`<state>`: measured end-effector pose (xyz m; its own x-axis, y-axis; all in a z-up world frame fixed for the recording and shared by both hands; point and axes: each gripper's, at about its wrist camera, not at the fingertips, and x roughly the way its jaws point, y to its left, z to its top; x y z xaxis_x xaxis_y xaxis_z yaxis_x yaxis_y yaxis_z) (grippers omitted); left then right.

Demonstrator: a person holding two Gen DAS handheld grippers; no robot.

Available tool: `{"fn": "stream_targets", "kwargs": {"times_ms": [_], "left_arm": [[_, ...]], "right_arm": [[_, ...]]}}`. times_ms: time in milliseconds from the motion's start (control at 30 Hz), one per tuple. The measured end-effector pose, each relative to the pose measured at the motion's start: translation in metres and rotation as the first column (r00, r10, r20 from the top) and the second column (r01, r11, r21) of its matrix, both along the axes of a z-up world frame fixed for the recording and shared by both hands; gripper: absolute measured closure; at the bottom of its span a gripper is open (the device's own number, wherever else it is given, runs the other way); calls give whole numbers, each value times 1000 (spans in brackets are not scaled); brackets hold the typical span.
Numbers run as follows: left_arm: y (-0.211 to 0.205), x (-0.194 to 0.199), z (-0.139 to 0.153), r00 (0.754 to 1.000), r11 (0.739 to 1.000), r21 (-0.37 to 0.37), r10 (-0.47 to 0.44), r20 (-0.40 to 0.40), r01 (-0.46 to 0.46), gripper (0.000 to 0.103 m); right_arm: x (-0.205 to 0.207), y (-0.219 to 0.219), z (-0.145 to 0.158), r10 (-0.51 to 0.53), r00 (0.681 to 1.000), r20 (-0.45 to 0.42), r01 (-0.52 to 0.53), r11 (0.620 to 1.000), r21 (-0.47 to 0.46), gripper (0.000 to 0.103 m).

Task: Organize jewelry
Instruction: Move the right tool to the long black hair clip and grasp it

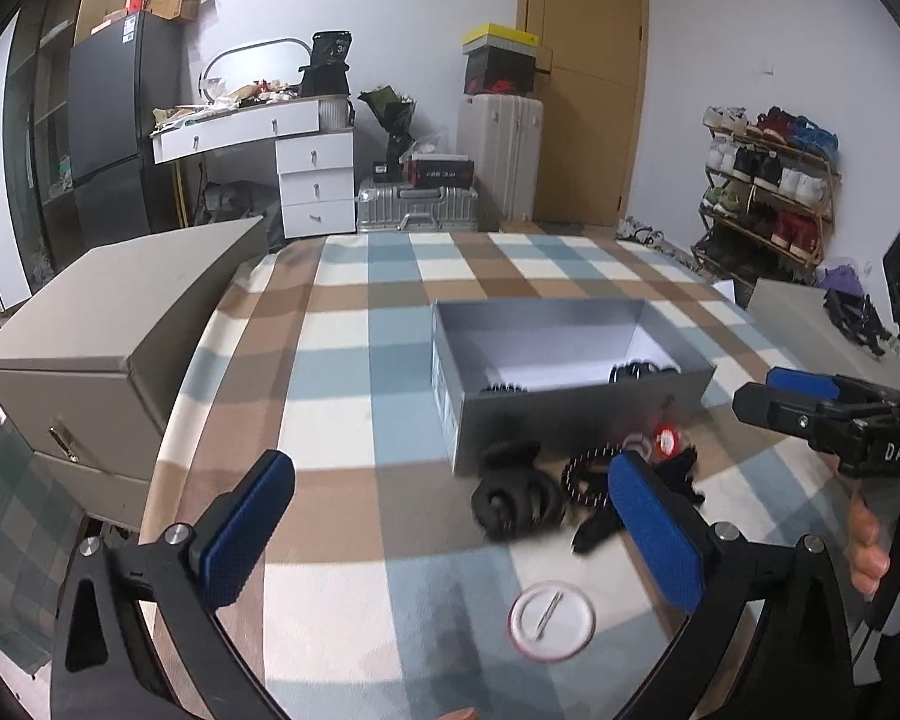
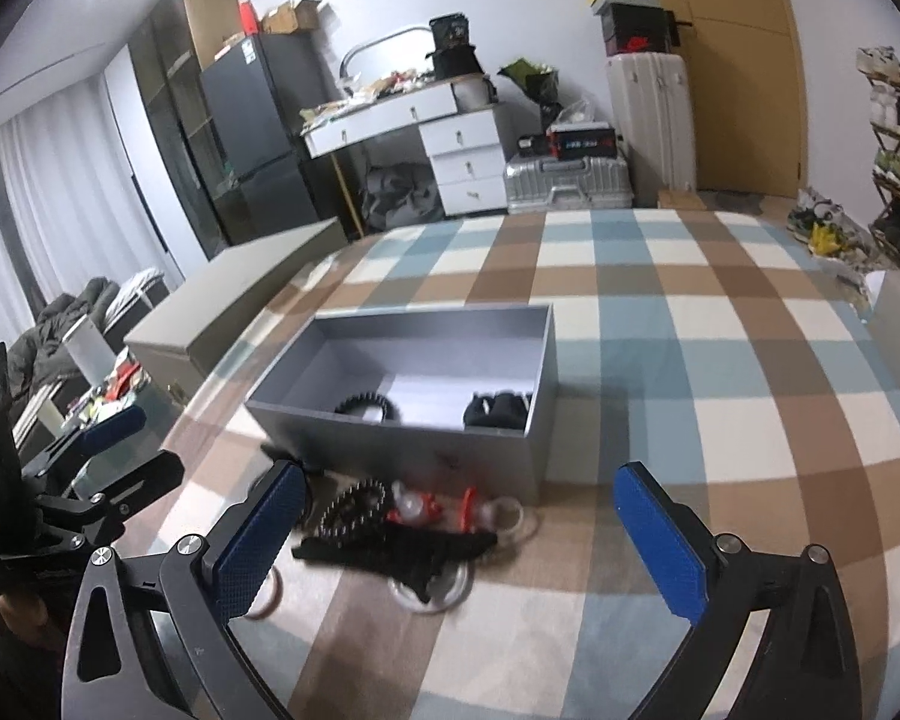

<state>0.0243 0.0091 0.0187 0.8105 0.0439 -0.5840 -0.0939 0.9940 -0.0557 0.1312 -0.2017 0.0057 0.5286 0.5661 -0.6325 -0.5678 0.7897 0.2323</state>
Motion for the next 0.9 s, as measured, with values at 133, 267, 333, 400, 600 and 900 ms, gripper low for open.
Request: {"fn": "stream_targets", "kwargs": {"times_ms": [133, 267, 333, 400, 600, 900], "left_arm": [[-3, -3, -5, 1000, 999, 36, -8, -12, 9, 1], [-3, 0, -9, 1000, 999, 28, -21, -23, 22, 1], [0, -2, -11, 999, 1000, 26, -13, -29, 13, 1], [2, -5, -13, 1000, 1000, 9, -5, -31, 5, 1], [4, -13, -29, 998, 1000, -23, 7, -60, -8, 1], [14, -18, -29, 999, 995, -99, 24, -48, -28, 1]], "right_arm": [[-2, 3, -8, 14, 1000, -25, -15, 999, -36, 0], [-2, 10, -17, 28, 998, -61, -33, 995, -91, 0], [-4, 13, -23, 37, 997, -73, -45, 993, -111, 0], [-7, 18, -27, 48, 995, -83, -58, 991, -121, 0], [-16, 32, -31, 101, 991, -90, -113, 984, -137, 0], [-21, 53, -44, 122, 985, -120, -141, 976, -164, 0]]}}
